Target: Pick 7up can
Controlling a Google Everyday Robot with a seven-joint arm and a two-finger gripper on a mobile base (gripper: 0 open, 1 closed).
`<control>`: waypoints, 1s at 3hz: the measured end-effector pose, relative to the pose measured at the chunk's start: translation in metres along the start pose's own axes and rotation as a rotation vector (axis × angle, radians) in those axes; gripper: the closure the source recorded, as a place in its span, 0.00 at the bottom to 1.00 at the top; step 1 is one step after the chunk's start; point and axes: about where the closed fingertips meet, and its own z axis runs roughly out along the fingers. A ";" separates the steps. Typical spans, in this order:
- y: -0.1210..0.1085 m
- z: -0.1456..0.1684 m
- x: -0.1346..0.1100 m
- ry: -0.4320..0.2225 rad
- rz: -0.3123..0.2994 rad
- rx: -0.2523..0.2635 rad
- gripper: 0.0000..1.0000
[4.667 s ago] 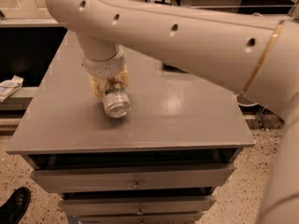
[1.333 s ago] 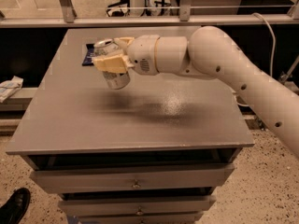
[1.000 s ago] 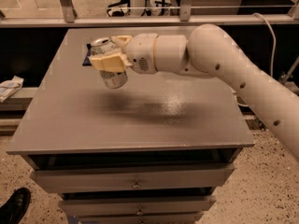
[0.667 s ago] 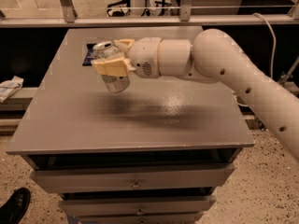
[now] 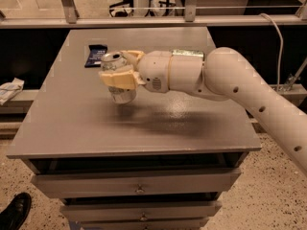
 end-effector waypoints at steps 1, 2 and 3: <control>0.004 0.003 0.011 -0.043 -0.021 -0.032 1.00; 0.006 0.006 0.019 -0.062 -0.050 -0.068 1.00; 0.009 0.003 0.030 -0.081 -0.061 -0.098 0.77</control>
Offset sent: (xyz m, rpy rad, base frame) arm -0.0028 0.0043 -0.0317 0.0554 -0.0956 0.1148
